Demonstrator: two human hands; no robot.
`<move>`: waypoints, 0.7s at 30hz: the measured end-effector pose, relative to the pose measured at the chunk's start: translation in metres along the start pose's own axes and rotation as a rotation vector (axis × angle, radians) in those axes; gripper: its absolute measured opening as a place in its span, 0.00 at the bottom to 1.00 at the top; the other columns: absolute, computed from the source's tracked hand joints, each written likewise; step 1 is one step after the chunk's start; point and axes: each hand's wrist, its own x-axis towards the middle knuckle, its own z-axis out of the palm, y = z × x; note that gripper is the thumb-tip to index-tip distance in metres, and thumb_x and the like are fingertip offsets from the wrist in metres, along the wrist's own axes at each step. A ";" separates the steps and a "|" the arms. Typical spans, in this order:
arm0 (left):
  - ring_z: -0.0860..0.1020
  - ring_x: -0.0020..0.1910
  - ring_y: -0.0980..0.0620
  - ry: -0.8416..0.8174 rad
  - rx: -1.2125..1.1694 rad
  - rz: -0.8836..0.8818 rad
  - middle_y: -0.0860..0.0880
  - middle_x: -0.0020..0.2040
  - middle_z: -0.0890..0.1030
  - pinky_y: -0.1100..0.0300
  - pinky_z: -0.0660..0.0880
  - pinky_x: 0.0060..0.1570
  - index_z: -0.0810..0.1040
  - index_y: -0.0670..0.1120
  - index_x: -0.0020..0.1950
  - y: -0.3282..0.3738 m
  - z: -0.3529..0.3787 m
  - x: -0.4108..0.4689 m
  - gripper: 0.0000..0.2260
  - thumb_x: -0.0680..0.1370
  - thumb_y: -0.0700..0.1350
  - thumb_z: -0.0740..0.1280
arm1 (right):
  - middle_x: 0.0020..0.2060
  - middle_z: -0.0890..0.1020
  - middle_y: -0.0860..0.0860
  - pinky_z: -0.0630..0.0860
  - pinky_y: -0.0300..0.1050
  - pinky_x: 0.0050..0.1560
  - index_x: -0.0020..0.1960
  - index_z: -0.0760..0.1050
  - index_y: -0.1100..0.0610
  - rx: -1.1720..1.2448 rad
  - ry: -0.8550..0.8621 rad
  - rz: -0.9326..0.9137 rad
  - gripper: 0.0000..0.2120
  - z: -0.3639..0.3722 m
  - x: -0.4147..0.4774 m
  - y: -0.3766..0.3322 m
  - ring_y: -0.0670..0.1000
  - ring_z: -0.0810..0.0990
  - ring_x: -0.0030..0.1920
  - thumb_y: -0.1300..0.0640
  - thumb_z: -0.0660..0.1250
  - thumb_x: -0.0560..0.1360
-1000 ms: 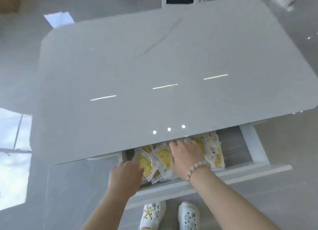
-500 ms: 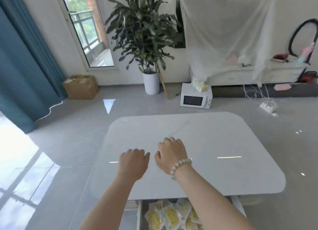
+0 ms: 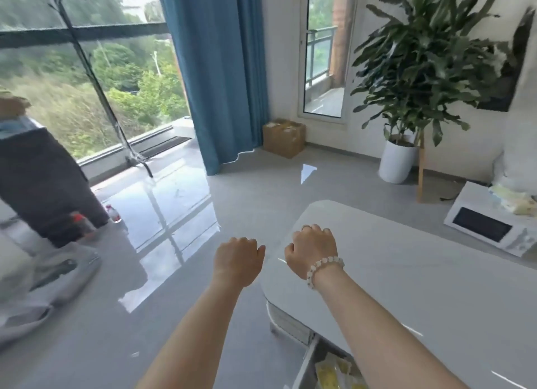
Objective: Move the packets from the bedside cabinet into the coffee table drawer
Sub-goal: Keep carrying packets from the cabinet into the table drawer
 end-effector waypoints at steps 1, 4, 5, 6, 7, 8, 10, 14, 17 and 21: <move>0.77 0.53 0.45 -0.008 0.004 -0.034 0.46 0.51 0.80 0.56 0.69 0.47 0.77 0.43 0.51 -0.017 0.001 -0.003 0.19 0.82 0.52 0.50 | 0.53 0.79 0.54 0.66 0.47 0.56 0.54 0.77 0.59 0.004 -0.007 -0.035 0.16 0.003 0.005 -0.017 0.54 0.74 0.57 0.54 0.52 0.78; 0.77 0.54 0.45 -0.029 0.008 -0.138 0.46 0.52 0.80 0.57 0.68 0.46 0.77 0.43 0.53 -0.069 0.000 -0.017 0.19 0.82 0.53 0.50 | 0.53 0.79 0.55 0.66 0.47 0.55 0.54 0.77 0.59 0.000 -0.019 -0.144 0.16 0.009 0.022 -0.071 0.55 0.74 0.56 0.54 0.53 0.77; 0.77 0.55 0.45 -0.037 0.011 -0.175 0.46 0.53 0.80 0.57 0.69 0.47 0.77 0.44 0.55 -0.087 -0.001 -0.022 0.20 0.82 0.53 0.50 | 0.53 0.79 0.55 0.67 0.47 0.55 0.54 0.77 0.59 0.000 -0.022 -0.180 0.16 0.010 0.028 -0.090 0.55 0.74 0.56 0.53 0.53 0.77; 0.77 0.55 0.45 -0.043 0.014 -0.215 0.46 0.54 0.79 0.57 0.70 0.48 0.77 0.44 0.56 -0.105 -0.002 -0.027 0.20 0.82 0.54 0.50 | 0.53 0.79 0.55 0.67 0.47 0.55 0.54 0.77 0.59 0.000 -0.024 -0.215 0.17 0.010 0.033 -0.110 0.55 0.74 0.56 0.53 0.53 0.77; 0.77 0.55 0.45 -0.046 0.015 -0.256 0.46 0.55 0.79 0.57 0.70 0.49 0.77 0.44 0.56 -0.124 -0.003 -0.032 0.20 0.82 0.54 0.50 | 0.53 0.79 0.55 0.67 0.47 0.55 0.55 0.77 0.59 -0.001 -0.027 -0.252 0.17 0.011 0.037 -0.129 0.55 0.74 0.57 0.53 0.54 0.77; 0.78 0.55 0.45 -0.048 0.009 -0.298 0.46 0.55 0.80 0.57 0.70 0.48 0.77 0.44 0.56 -0.143 -0.003 -0.038 0.20 0.82 0.53 0.50 | 0.54 0.79 0.55 0.68 0.47 0.56 0.55 0.77 0.59 -0.002 -0.029 -0.291 0.17 0.011 0.041 -0.150 0.55 0.74 0.57 0.53 0.54 0.77; 0.78 0.54 0.44 -0.052 -0.014 -0.382 0.46 0.55 0.80 0.57 0.71 0.48 0.77 0.44 0.56 -0.181 0.000 -0.051 0.19 0.82 0.53 0.50 | 0.54 0.79 0.55 0.68 0.48 0.56 0.56 0.77 0.59 -0.005 -0.024 -0.371 0.17 0.013 0.048 -0.192 0.55 0.74 0.57 0.53 0.54 0.78; 0.77 0.57 0.44 -0.048 -0.059 -0.554 0.45 0.57 0.79 0.56 0.71 0.51 0.76 0.44 0.57 -0.251 0.007 -0.079 0.19 0.82 0.52 0.50 | 0.55 0.78 0.55 0.67 0.48 0.57 0.57 0.76 0.59 -0.015 -0.033 -0.521 0.17 0.022 0.058 -0.274 0.55 0.74 0.58 0.52 0.54 0.78; 0.77 0.57 0.44 -0.032 -0.037 -0.665 0.45 0.57 0.79 0.56 0.72 0.51 0.77 0.44 0.56 -0.298 0.010 -0.105 0.19 0.82 0.52 0.51 | 0.55 0.78 0.55 0.67 0.48 0.57 0.57 0.77 0.59 -0.019 -0.053 -0.639 0.17 0.032 0.057 -0.330 0.55 0.74 0.58 0.53 0.54 0.78; 0.76 0.59 0.44 -0.050 -0.022 -0.805 0.45 0.58 0.79 0.55 0.71 0.52 0.77 0.43 0.56 -0.352 0.016 -0.144 0.18 0.82 0.51 0.52 | 0.54 0.79 0.55 0.68 0.47 0.56 0.56 0.78 0.59 0.004 -0.049 -0.779 0.17 0.039 0.052 -0.402 0.55 0.74 0.58 0.52 0.54 0.78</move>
